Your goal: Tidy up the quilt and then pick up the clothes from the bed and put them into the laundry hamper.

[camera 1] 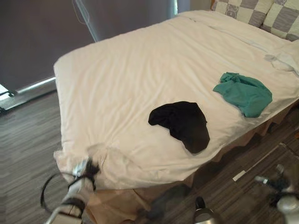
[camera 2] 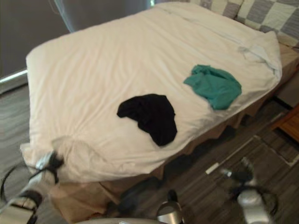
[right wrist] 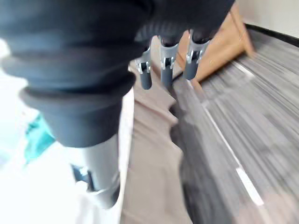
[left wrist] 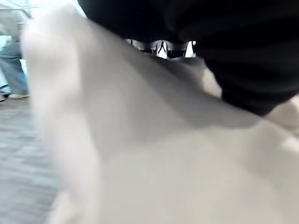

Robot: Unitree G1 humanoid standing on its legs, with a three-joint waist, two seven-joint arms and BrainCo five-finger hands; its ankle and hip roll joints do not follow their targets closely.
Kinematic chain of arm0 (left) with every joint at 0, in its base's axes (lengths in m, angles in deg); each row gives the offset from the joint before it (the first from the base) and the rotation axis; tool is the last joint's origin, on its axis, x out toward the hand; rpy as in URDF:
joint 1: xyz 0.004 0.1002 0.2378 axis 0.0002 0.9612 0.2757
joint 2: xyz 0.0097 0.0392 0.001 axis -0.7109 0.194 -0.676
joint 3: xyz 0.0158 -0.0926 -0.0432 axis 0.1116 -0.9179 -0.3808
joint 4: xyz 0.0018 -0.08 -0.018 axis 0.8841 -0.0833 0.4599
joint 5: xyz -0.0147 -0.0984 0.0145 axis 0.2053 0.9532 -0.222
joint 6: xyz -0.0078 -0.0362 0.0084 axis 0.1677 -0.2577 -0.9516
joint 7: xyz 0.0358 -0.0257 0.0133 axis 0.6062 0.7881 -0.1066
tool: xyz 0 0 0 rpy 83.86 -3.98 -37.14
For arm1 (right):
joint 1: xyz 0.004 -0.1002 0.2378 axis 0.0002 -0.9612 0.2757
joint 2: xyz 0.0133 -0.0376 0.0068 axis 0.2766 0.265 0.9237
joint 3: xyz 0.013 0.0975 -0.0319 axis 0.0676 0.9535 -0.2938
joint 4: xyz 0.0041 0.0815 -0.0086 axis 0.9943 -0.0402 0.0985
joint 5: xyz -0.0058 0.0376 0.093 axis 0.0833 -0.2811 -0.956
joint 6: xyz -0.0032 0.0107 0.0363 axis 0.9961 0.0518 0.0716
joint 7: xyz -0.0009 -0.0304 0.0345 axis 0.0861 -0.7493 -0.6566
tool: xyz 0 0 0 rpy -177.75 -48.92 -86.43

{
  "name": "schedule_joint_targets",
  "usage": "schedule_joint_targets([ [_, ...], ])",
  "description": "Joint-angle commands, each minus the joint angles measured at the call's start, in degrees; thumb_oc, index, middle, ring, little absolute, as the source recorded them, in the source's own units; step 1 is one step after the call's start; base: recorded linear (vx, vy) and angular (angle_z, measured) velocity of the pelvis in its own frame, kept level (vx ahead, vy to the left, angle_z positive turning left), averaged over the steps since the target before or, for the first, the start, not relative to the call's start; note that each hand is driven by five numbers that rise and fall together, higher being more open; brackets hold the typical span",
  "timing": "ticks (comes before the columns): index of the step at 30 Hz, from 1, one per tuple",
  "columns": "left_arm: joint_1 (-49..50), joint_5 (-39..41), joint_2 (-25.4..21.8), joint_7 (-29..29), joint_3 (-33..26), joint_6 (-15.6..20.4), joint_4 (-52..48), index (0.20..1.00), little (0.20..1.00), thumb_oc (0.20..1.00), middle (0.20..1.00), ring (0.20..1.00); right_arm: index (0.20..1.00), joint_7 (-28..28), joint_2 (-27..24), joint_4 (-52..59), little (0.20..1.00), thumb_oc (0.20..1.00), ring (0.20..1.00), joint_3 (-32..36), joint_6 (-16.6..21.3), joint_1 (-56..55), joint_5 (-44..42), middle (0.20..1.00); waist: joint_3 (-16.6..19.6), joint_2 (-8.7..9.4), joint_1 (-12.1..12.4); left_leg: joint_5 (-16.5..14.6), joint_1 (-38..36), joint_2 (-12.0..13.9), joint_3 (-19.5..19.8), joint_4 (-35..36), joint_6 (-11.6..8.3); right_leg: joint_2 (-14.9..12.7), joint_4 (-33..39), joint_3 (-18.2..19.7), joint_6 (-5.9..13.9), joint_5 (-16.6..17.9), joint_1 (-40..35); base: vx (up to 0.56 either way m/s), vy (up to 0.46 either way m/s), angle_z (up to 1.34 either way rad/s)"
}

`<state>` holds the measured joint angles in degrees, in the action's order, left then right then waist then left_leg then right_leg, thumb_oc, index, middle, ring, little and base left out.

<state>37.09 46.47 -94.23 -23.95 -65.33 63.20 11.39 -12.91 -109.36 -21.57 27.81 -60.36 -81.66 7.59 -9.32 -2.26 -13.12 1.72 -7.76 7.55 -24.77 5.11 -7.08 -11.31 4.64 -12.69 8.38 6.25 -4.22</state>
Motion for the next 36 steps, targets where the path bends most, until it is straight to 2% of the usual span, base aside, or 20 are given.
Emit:
schedule_joint_targets([
  [1,5.33,4.83,-0.18,1.87,-0.52,-2.11,8.59,0.225,0.225,0.225,0.225,0.225,1.000,0.33,-0.18,7.12,1.000,1.000,1.000,-1.01,6.99,9.49,-0.17,1.000,-1.25,3.33,4.75,-3.41,-3.79,1.01,1.70,-0.11,-0.63,-4.26,-4.43,-2.69,4.75,-0.24,5.67,-0.02,0.007,0.22],
  [2,8.07,4.91,1.34,2.01,-0.74,-2.04,9.27,0.812,0.812,0.812,0.812,0.812,1.000,1.65,-1.33,11.17,1.000,1.000,1.000,-2.42,8.06,12.59,0.12,1.000,-1.23,3.53,6.01,-3.65,-3.90,1.12,1.98,-0.11,-0.59,-4.29,-4.49,-2.97,4.79,-0.49,5.32,-0.05,-0.010,0.16],
  [3,9.48,5.19,2.63,2.32,-0.70,-2.04,9.87,1.000,1.000,1.000,1.000,1.000,1.000,2.28,-2.06,13.54,1.000,1.000,1.000,-4.92,8.71,16.31,0.72,1.000,-1.09,3.74,6.75,-3.29,-3.53,1.17,2.34,-0.11,-0.53,-4.43,-4.66,-3.33,4.60,-0.36,5.41,-0.02,-0.022,0.15],
  [5,10.76,6.37,4.51,1.95,-1.25,-2.74,12.98,1.000,1.000,1.000,1.000,1.000,1.000,4.03,-1.85,16.44,1.000,1.000,1.000,-10.82,8.91,22.90,1.79,1.000,-1.01,4.26,8.73,-3.06,-3.17,1.39,3.12,-0.11,-0.59,-4.59,-4.84,-4.13,4.44,-0.59,5.04,-0.03,-0.039,0.30],
  [6,11.52,6.73,5.37,1.84,-1.38,-3.16,13.96,1.000,1.000,1.000,1.000,1.000,0.282,5.64,-1.30,17.60,0.282,0.282,0.282,-14.44,8.98,26.42,1.45,0.282,-1.05,4.49,9.79,-2.94,-2.89,1.54,3.64,-0.11,-0.63,-4.72,-4.92,-4.74,4.30,-0.72,4.90,-0.04,-0.028,0.43],
  [7,11.52,6.73,5.38,1.84,-1.45,-3.15,13.97,1.000,1.000,1.000,1.000,1.000,0.200,5.62,-1.29,17.55,0.200,0.200,0.200,-14.52,8.99,26.51,1.44,0.200,-1.00,4.50,9.70,-2.90,-2.79,1.52,3.69,-0.11,-0.62,-4.74,-4.91,-4.78,4.29,-0.71,4.96,-0.06,-0.045,0.40],
  [8,12.92,7.29,6.94,1.49,-1.29,-3.72,15.39,1.000,1.000,1.000,1.000,1.000,0.200,7.99,1.40,17.50,0.200,0.200,0.200,-21.90,9.01,33.73,-0.90,0.200,-1.66,5.01,12.19,-2.45,-1.94,1.77,4.77,-0.11,-0.76,-4.86,-5.21,-5.89,4.09,-0.94,4.86,-0.05,-0.032,0.43],
  [9,12.92,7.28,6.96,1.49,-1.35,-3.71,15.40,1.000,1.000,1.000,1.000,1.000,0.200,7.97,1.42,17.44,0.200,0.200,0.200,-21.97,9.03,33.83,-0.91,0.200,-1.60,5.03,12.09,-2.41,-1.83,1.75,4.82,-0.11,-0.75,-4.89,-5.20,-5.93,4.09,-0.93,4.93,-0.20,-0.076,0.27],
  [10,13.01,8.53,7.92,1.14,-0.42,-4.16,15.80,1.000,1.000,1.000,1.000,1.000,0.200,9.67,4.57,15.15,0.200,0.200,0.200,-29.97,8.28,42.71,-2.90,0.200,-4.38,5.35,15.31,-1.57,0.45,2.37,6.66,-0.11,-0.95,-5.09,-6.34,-6.98,3.99,-1.43,6.17,-0.27,-0.071,0.14],
  [13,9.80,9.65,7.37,-0.75,2.68,-4.05,15.14,1.000,1.000,1.000,1.000,1.000,0.200,8.82,7.67,7.50,0.200,0.200,0.200,-37.43,7.25,57.70,-6.11,0.200,-10.64,4.93,19.36,0.90,7.25,2.91,9.60,-1.57,-1.25,-5.97,-9.41,-7.96,3.56,-1.66,11.76,-0.44,-0.092,0.35],
  [14,6.90,10.09,7.33,-1.40,6.32,-3.93,14.59,1.000,1.000,1.000,1.000,1.000,0.200,7.99,10.65,4.08,0.200,0.200,0.200,-40.58,7.31,64.70,-8.62,0.200,-15.10,4.15,21.43,0.32,15.92,3.95,11.90,-8.75,-1.83,-7.56,-13.72,-8.51,3.23,-2.64,16.66,-0.39,-0.082,0.71],
  [17,4.62,9.30,7.51,-2.08,9.55,-4.17,14.28,1.000,1.000,1.000,1.000,1.000,0.200,7.98,14.28,1.10,0.200,0.200,0.200,-43.14,6.92,67.74,-8.16,0.200,-16.99,3.17,22.61,0.19,22.96,3.93,13.45,-12.94,-2.40,-8.62,-17.14,-9.81,2.96,-3.37,21.26,-0.23,-0.026,0.26],
  [18,4.52,9.31,7.53,-2.09,9.52,-4.16,14.32,1.000,1.000,1.000,1.000,1.000,0.200,7.97,14.30,0.99,0.200,0.200,0.200,-43.17,6.98,67.88,-8.17,0.200,-16.77,3.24,22.47,0.42,23.44,3.84,13.56,-12.96,-2.32,-8.70,-17.03,-9.90,2.91,-3.15,21.60,-0.25,0.010,0.63],
  [19,1.01,7.90,8.02,-2.76,13.48,-4.41,13.18,1.000,1.000,1.000,1.000,1.000,0.200,7.95,18.63,-2.57,0.200,0.200,0.200,-45.79,6.74,68.70,-6.73,0.200,-18.59,2.27,23.12,0.92,28.81,3.81,14.32,-14.21,-2.87,-9.29,-19.30,-10.69,3.00,-3.69,26.03,-0.17,0.010,0.72],
  [20,0.96,7.91,8.03,-2.77,13.46,-4.40,13.23,1.000,1.000,1.000,1.000,1.000,0.200,7.92,18.69,-2.71,0.200,0.200,0.200,-45.82,6.82,68.79,-6.72,0.200,-18.36,2.31,23.07,0.88,29.19,3.81,14.38,-14.36,-2.86,-9.33,-19.43,-10.70,2.99,-3.74,26.37,-0.26,0.010,0.36],
  [21,-1.61,7.26,8.66,-3.50,16.12,-4.52,11.55,1.000,1.000,1.000,1.000,1.000,0.200,7.99,23.01,-6.33,0.200,0.200,0.200,-47.99,6.37,67.70,-5.30,0.200,-19.95,1.72,23.40,1.60,32.26,3.59,14.82,-14.39,-2.70,-9.47,-20.20,-11.10,2.93,-3.90,29.04,-0.13,-0.003,0.29],
  [24,-4.14,8.45,9.93,-4.85,17.91,-4.35,10.03,1.000,1.000,1.000,1.000,1.000,0.200,9.76,28.66,-9.69,0.200,0.200,0.200,-50.84,5.75,61.05,-4.66,0.200,-20.47,1.34,23.39,1.82,34.38,3.17,15.38,-14.36,-2.30,-9.84,-21.10,-11.57,2.81,-4.09,31.02,-0.09,0.006,0.35],
  [27,-4.17,8.05,10.24,-5.46,18.46,-4.19,9.84,1.000,1.000,1.000,1.000,1.000,0.200,11.85,31.65,-10.79,0.200,0.200,0.200,-53.81,5.30,56.18,-3.50,0.200,-20.47,1.33,23.12,1.64,33.35,2.71,15.53,-13.62,-2.02,-9.98,-20.63,-11.81,2.90,-4.12,30.13,-0.01,0.016,0.18],
  [32,-3.48,6.25,10.55,-5.07,18.37,-3.72,10.23,1.000,1.000,1.000,1.000,1.000,0.200,22.30,35.25,-9.26,0.200,0.200,0.200,-62.52,4.94,44.27,-5.07,0.200,-20.08,2.26,21.95,1.59,26.35,1.63,14.99,-9.23,-1.60,-9.51,-16.10,-11.98,3.24,-2.78,23.87,0.03,0.033,-0.03],
  [36,-3.49,4.95,10.31,-3.63,18.52,-3.48,10.41,1.000,1.000,1.000,1.000,1.000,0.200,27.09,34.64,-3.81,0.200,0.200,0.200,-62.83,5.32,40.68,-14.48,0.200,-16.36,3.76,20.90,1.70,20.41,1.39,14.04,-5.60,-1.44,-8.81,-12.49,-12.48,3.64,-1.77,18.47,0.11,0.017,0.06],
])
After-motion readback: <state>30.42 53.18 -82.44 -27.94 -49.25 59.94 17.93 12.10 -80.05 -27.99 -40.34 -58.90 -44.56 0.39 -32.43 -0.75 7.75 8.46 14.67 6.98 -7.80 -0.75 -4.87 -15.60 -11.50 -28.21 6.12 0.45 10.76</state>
